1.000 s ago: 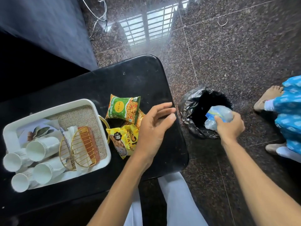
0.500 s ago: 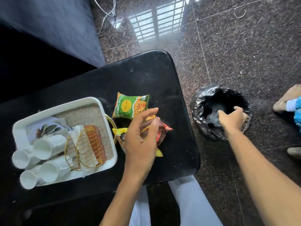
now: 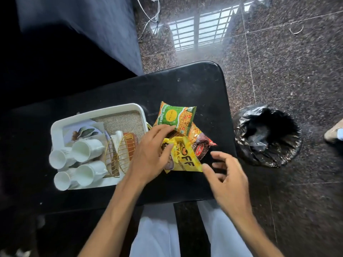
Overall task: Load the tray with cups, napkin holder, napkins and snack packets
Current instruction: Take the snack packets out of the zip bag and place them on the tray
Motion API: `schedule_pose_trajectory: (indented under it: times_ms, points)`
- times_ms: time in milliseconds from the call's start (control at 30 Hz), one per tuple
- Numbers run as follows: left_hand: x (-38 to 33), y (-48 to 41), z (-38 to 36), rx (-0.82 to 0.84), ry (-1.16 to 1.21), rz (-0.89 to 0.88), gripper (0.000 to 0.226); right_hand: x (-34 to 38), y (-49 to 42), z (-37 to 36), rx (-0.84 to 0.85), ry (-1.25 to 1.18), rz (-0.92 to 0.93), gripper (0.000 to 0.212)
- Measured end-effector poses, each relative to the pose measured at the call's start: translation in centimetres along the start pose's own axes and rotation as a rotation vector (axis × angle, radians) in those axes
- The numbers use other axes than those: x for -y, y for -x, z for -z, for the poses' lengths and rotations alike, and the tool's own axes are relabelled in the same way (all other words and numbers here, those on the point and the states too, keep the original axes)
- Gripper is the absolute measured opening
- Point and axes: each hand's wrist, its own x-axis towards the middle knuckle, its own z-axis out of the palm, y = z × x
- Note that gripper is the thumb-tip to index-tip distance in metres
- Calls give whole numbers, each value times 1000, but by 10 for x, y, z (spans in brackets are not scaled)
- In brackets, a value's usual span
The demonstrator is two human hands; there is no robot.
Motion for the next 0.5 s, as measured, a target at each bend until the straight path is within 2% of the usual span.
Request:
schedule_pose_trajectory:
  times_ms: [133,267,400,500]
  points:
    - [13,-12,0,129,-74,-133,52,-19,4,-25,75,201,51,42]
    - [26,-14,-1,234,-113,-200,67,-25,-3,-35,82,333,160,36]
    - [35,-13,2,272,-134,-219,84,-17,-7,-40,86,280,189,11]
    - [44,-16,11,276,-81,-231,81,-4,-3,-43,140,117,218,6]
